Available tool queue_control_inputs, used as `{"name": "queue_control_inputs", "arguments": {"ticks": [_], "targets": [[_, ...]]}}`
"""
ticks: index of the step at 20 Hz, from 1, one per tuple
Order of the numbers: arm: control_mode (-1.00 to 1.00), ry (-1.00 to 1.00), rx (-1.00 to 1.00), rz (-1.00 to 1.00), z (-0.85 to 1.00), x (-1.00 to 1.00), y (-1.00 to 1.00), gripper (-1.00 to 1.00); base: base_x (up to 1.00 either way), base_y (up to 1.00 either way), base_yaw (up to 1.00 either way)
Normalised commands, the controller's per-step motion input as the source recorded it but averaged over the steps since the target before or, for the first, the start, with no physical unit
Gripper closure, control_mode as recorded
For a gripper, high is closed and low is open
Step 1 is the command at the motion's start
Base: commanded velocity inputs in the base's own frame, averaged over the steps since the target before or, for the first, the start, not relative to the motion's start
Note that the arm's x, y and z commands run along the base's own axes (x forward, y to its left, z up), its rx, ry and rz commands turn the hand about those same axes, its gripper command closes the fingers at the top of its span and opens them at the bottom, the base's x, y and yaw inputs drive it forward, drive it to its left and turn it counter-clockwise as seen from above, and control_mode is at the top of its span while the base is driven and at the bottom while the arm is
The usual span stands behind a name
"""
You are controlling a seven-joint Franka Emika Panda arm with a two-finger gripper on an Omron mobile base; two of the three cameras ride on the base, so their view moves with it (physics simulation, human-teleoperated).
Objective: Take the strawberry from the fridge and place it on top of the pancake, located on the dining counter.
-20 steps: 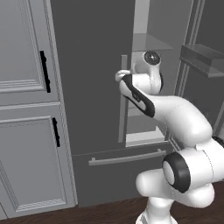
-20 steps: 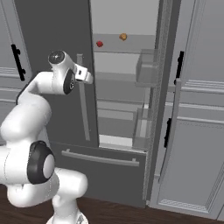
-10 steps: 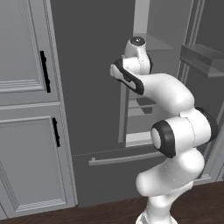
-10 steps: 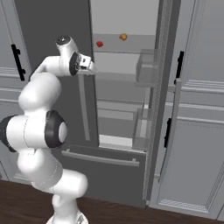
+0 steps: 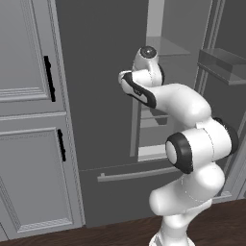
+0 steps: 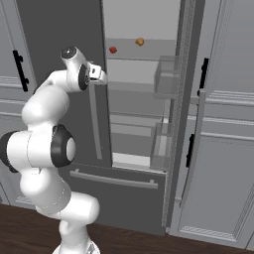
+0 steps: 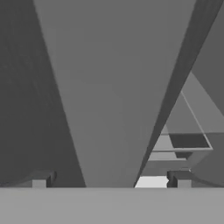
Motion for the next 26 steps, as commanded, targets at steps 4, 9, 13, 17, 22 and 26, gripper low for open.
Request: {"name": "queue_control_inputs", "arguments": {"ticks": [4, 9, 13, 17, 22, 26], "targets": [[-1.0, -0.04, 0.0, 0.0, -0.17, 0.34, 0.0, -1.0, 0.0, 0.0, 0.0], [-1.0, -0.07, 0.0, 0.0, -0.11, 0.31, 0.0, -1.0, 0.0, 0.0, 0.0], [-1.0, -0.17, 0.0, 0.0, -0.08, 0.41, 0.0, -1.0, 0.0, 0.0, 0.0], [-1.0, -0.18, 0.0, 0.0, 0.0, 0.18, 0.0, 1.0, 0.0, 0.0, 0.0], [-1.0, -0.03, 0.0, 0.0, 0.02, 0.06, 0.0, 1.0, 0.0, 0.0, 0.0], [-1.0, 0.06, -0.03, -0.06, 0.01, -0.23, 0.09, 1.0, 0.0, 0.0, 0.0]]}}
